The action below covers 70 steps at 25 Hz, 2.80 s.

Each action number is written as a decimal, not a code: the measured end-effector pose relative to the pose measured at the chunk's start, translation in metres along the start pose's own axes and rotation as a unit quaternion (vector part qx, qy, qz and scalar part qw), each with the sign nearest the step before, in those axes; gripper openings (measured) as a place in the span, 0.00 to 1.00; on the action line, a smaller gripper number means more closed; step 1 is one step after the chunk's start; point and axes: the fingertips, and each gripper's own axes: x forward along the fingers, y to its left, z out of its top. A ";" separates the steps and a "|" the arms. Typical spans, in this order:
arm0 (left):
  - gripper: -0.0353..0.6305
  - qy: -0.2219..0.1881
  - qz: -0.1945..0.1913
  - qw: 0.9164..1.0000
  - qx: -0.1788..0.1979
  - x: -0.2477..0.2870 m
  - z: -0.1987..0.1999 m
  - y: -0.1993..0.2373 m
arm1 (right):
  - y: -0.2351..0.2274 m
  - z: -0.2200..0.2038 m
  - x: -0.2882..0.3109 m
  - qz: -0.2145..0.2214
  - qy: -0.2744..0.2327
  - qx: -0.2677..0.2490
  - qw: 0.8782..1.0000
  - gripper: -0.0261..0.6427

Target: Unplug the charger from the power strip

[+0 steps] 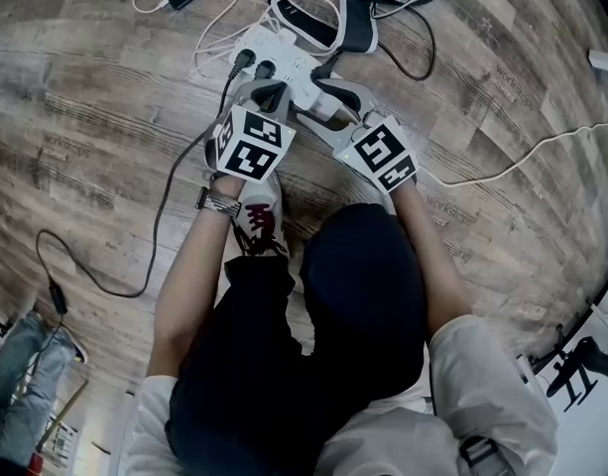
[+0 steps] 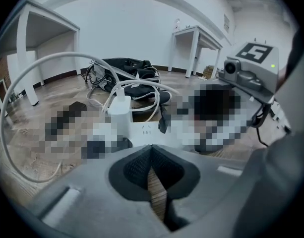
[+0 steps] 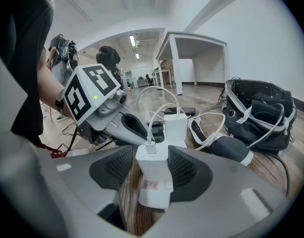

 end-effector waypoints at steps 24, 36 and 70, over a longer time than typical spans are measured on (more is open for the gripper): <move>0.06 -0.074 -0.011 0.997 0.006 -0.016 0.016 0.014 | -0.002 -0.012 0.017 -0.003 0.019 -0.028 0.999 0.38; 0.06 -0.023 -0.019 0.999 -0.013 -0.008 0.000 -0.011 | -0.002 -0.012 0.016 -0.004 0.018 -0.029 0.999 0.38; 0.06 0.010 -0.029 0.997 -0.066 0.005 -0.009 -0.005 | 0.000 -0.014 0.015 -0.017 0.025 -0.057 0.998 0.37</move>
